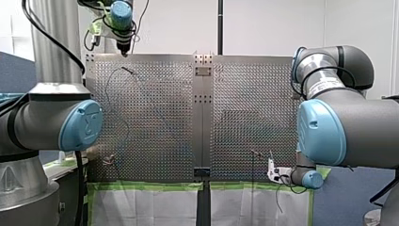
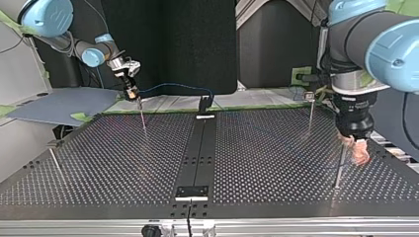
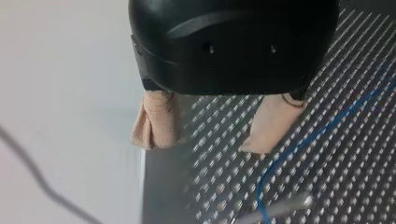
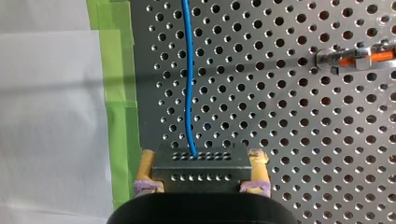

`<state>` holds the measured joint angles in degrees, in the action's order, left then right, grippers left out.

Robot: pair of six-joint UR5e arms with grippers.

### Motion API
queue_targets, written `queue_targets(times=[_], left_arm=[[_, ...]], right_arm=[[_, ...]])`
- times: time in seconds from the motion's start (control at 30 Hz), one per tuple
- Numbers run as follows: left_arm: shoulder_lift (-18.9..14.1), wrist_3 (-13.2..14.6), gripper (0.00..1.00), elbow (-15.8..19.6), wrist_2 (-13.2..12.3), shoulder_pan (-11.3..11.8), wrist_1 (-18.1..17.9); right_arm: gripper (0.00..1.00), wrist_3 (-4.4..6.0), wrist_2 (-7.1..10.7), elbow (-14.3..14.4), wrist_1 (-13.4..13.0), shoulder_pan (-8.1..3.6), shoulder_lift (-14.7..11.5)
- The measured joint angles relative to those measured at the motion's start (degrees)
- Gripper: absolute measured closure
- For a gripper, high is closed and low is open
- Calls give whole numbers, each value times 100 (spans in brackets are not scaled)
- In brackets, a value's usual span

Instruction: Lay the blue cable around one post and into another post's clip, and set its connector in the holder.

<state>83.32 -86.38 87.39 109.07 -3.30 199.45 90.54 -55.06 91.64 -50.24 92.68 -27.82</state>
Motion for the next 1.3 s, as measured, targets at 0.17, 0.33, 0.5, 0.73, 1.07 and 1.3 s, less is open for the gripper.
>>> queue_targets(times=[0.17, 0.33, 0.5, 0.73, 1.07, 1.3], left_arm=[[163, 74, 0, 267, -97, -244, -249], [407, -130, 0, 529, 101, -504, -509], [713, -430, 0, 836, 400, -811, -815], [1121, -837, 0, 1244, 807, -1219, -1224], [1609, -1326, 0, 1588, 1297, -1708, -1711], [1999, -1558, 0, 1602, 1685, -2097, -2101]], right_arm=[[100, 0, -6, -1, -8, 7, -1], [100, -15, -6, -16, 2, 37, -1], [100, -31, -22, -24, 28, 50, -1], [100, -43, -77, -26, 56, 53, 0], [100, -39, -85, -34, 52, 53, 0], [100, -20, -85, -35, 33, 53, 0]])
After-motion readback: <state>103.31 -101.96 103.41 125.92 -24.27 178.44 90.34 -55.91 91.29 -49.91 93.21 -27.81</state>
